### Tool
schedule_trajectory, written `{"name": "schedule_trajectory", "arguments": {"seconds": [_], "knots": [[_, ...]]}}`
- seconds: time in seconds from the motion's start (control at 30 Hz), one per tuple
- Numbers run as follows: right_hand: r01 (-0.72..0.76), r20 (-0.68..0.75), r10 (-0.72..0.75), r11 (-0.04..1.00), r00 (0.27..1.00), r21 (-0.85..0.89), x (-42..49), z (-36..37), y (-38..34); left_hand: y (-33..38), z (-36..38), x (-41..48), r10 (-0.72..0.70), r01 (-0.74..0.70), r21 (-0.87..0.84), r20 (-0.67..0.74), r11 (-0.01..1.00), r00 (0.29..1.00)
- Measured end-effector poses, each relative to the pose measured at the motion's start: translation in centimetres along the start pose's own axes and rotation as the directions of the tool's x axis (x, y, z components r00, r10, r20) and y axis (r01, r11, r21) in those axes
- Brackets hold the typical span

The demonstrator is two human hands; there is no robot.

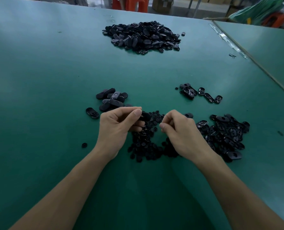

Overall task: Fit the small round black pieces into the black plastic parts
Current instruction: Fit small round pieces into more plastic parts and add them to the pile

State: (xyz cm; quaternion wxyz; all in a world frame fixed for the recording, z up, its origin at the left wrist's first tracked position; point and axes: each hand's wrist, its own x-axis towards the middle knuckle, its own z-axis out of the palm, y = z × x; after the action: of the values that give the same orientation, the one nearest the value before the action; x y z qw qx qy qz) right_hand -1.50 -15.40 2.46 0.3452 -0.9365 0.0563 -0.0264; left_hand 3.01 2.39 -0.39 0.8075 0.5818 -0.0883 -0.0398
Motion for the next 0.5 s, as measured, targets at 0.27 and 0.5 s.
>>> {"name": "schedule_trajectory", "arguments": {"seconds": [0.27,0.5], "knots": [[0.104,-0.145,-0.052,0.919,0.988,0.38,-0.3,-0.7,-1.7,-0.3,0.0,0.2,-0.037,0.036,-0.004,-0.022,0.999,0.999],[0.08,-0.126,-0.024,0.883,0.992,0.462,-0.2,-0.6,-1.9,-0.2,-0.3,0.2,-0.037,0.037,-0.004,0.0,0.999,0.999]]}}
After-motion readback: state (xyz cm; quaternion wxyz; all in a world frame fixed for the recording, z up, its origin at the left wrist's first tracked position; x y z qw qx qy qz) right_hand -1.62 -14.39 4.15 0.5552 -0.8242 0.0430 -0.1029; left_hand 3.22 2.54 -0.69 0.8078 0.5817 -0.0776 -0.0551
